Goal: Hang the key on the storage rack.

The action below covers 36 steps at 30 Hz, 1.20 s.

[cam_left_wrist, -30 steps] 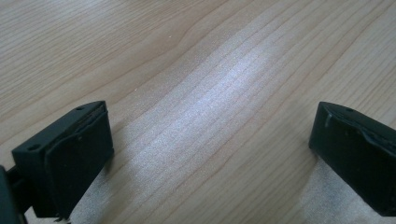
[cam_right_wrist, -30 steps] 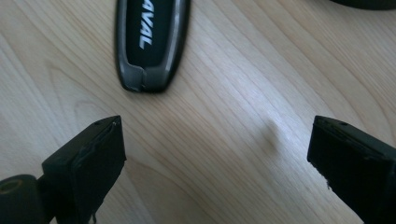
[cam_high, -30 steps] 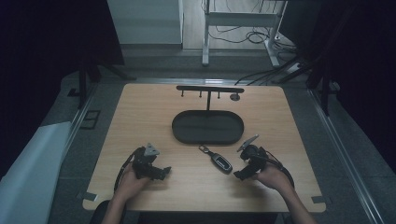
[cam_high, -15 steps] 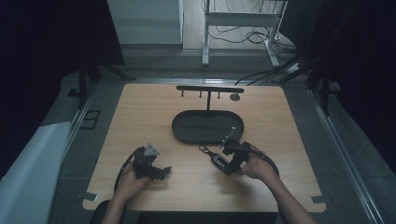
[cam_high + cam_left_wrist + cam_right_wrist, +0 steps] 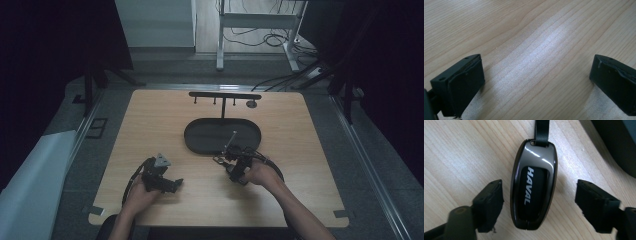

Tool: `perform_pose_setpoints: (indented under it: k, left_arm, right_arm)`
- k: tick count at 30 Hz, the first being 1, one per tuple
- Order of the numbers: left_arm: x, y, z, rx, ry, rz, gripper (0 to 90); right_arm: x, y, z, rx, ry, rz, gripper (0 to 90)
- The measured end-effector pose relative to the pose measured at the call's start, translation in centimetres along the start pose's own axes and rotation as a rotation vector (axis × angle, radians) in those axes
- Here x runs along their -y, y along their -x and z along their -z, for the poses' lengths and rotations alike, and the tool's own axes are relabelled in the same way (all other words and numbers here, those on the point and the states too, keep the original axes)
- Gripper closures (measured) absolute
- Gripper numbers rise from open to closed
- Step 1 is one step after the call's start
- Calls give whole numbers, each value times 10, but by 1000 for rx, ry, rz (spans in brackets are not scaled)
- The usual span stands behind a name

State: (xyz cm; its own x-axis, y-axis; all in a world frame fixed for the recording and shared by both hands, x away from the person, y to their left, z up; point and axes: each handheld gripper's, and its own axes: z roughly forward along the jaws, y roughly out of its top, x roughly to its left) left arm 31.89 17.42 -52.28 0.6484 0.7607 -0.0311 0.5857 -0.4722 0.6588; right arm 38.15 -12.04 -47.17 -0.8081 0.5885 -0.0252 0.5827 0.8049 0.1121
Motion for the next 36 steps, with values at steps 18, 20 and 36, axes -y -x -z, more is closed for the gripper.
perform_pose_setpoints:
  k: [18, 20, 36]
  left_arm:
    - [0, 0, 0, 1, 0, -1, 0]
    - [0, 0, 0, 1, 0, -2, 0]
    - [0, 0, 0, 1, 0, -1, 0]
  right_arm:
    - [-17, 0, -10, -28, -77, 24, 463]
    - [-18, 0, -10, -20, -88, 22, 473]
    - [-17, 0, 10, -18, -54, 85, 482]
